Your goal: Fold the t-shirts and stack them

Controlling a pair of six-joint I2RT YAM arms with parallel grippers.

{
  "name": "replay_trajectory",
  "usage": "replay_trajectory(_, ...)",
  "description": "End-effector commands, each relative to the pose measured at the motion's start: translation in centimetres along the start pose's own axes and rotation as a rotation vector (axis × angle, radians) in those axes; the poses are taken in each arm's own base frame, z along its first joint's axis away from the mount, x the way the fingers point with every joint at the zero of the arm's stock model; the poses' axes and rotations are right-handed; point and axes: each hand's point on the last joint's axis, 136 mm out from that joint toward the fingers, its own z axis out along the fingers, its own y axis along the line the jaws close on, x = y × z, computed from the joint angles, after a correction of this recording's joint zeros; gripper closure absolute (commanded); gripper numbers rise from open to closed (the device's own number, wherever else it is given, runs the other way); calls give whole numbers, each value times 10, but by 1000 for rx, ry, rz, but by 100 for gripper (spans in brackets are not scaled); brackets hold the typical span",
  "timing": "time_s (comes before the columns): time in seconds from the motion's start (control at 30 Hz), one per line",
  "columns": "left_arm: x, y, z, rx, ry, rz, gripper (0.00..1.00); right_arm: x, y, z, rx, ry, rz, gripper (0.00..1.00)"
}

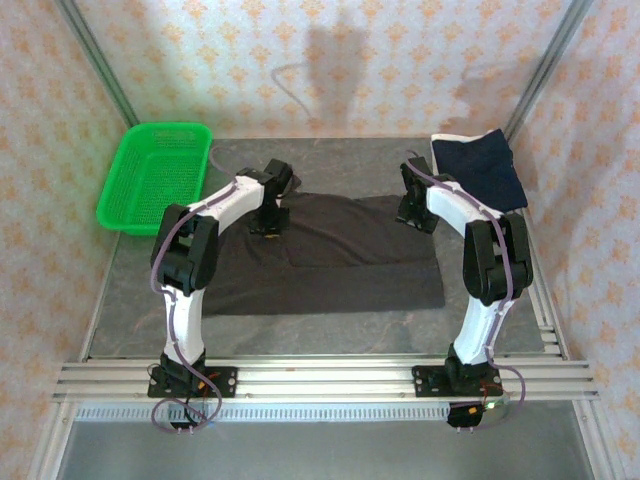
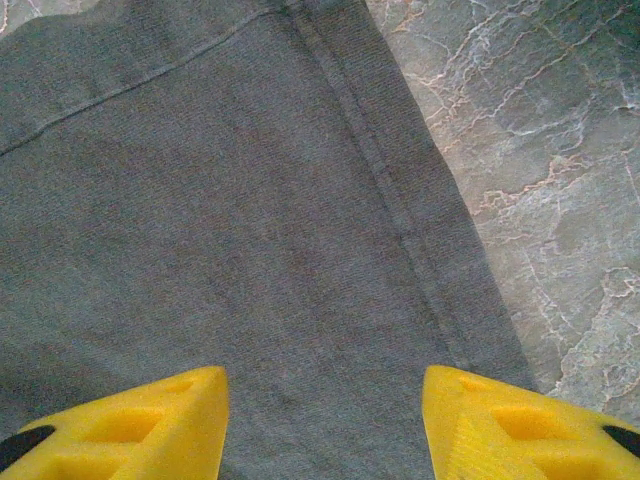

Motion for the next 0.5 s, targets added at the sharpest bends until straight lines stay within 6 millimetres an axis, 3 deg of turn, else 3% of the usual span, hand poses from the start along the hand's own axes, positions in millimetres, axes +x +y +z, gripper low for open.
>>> replay_trajectory(0.0, 1, -6, -6, -6, 17, 44, 100, -4, 0, 1, -2, -8, 4, 46)
replay_trajectory(0.07, 1, -16, -2, 22, 33, 65, 97, -5, 0, 1, -2, -8, 3, 46)
replay_trajectory(0.13, -3, -17, 0, 18, 40, 69, 67, -9, 3, -1, -8, -16, -3, 46)
replay_trajectory(0.17, -7, -16, -1, 8, 33, 72, 59, -12, 4, -3, -7, -24, -8, 46)
replay_trajectory(0.33, -58, -8, -28, 22, -69, 11, 48, -39, 8, -7, 34, -75, -41, 46)
replay_trajectory(0.47, -124, 11, -49, 5, -220, -83, 42, -62, 10, 3, 55, -87, -39, 46)
